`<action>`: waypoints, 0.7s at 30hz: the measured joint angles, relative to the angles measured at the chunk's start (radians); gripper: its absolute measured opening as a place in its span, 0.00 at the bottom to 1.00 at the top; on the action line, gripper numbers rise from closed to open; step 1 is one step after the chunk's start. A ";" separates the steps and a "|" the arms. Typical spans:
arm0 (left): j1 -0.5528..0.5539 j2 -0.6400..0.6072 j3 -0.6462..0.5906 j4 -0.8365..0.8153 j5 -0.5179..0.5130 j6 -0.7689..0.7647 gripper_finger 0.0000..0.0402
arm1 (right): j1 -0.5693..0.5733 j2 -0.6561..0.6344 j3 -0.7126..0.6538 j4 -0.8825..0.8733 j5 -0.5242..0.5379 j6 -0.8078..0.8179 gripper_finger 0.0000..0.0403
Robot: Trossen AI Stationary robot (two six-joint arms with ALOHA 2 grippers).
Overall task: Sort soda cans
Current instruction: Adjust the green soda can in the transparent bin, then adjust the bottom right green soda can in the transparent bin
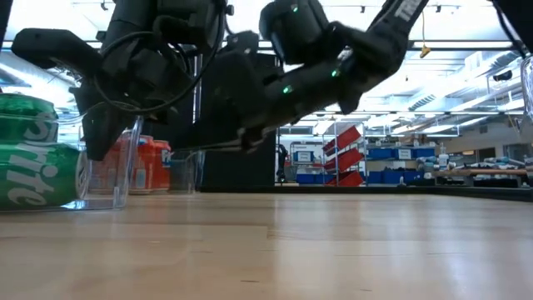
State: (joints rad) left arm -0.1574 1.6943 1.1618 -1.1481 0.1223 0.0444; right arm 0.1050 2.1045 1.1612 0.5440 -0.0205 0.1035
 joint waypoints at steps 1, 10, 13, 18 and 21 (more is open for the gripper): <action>-0.001 -0.001 -0.005 0.005 0.001 0.000 0.00 | -0.001 0.021 0.009 0.021 0.000 0.007 0.00; -0.029 -0.004 -0.017 -0.019 0.000 -0.021 0.00 | -0.009 0.068 0.035 0.092 0.000 0.033 0.00; -0.041 -0.010 -0.018 -0.036 -0.005 -0.045 0.00 | -0.011 0.068 0.035 0.091 0.000 0.031 0.00; -0.075 -0.035 -0.008 -0.072 -0.011 -0.091 0.00 | -0.010 0.067 0.035 0.090 0.000 0.030 0.00; -0.096 -0.060 -0.002 -0.118 -0.024 -0.132 0.00 | -0.010 0.067 0.035 0.088 0.000 0.029 0.00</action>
State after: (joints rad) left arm -0.2533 1.6340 1.1598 -1.2661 0.0983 -0.0876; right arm 0.0946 2.1712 1.1961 0.6316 -0.0208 0.1323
